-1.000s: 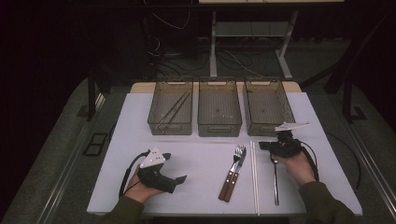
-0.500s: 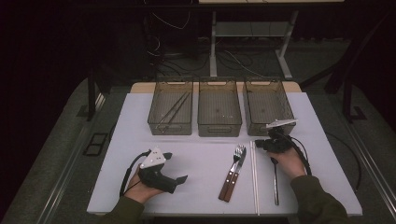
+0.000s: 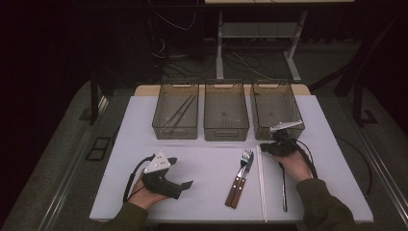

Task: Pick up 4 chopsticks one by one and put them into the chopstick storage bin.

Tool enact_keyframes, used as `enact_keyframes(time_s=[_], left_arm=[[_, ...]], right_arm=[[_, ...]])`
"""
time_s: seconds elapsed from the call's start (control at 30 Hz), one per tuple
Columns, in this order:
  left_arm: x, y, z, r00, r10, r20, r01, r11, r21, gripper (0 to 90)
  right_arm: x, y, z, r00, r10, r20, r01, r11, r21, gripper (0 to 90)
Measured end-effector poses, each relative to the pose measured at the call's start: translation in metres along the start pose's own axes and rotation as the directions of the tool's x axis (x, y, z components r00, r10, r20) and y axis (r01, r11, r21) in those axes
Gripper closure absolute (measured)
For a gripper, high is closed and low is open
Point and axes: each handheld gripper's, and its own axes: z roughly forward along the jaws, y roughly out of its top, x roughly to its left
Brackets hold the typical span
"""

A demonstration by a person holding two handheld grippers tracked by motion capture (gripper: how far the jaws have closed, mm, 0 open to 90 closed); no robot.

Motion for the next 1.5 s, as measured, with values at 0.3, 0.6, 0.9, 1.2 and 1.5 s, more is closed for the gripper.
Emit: enact_keyframes(time_s=[0.3, 0.6, 0.9, 1.2, 1.5], left_arm=[[0.0, 0.0, -0.001, 1.0, -0.002, 0.0, 0.002, 1.0, 0.002, 0.0], [0.0, 0.0, -0.001, 1.0, -0.001, 0.0, 0.001, 1.0, 0.002, 0.0], [0.0, 0.0, -0.001, 1.0, 0.0, 0.0, 0.0, 1.0, 0.0, 0.0], [0.0, 0.0, -0.002, 1.0, -0.004, -0.004, 0.004, 1.0, -0.006, 0.0], [-0.001, 0.0, -0.002, 1.0, -0.004, -0.006, 0.004, 1.0, -0.007, 0.0]], right_arm=[[0.003, 0.004, 0.005, 1.0, -0.007, -0.004, 0.007, 1.0, 0.0, 90.0], [0.005, 0.007, 0.006, 0.9999, -0.009, -0.012, 0.009, 1.0, -0.002, 90.0], [0.008, 0.01, 0.009, 0.9998, -0.02, 0.001, 0.02, 1.0, -0.001, 90.0], [0.019, 0.003, -0.017, 0.9986, -0.018, -0.049, 0.016, 0.999, -0.043, 67.7], [0.047, -0.026, -0.037, 0.9923, -0.099, -0.075, 0.099, 0.995, 0.002, 68.2]])
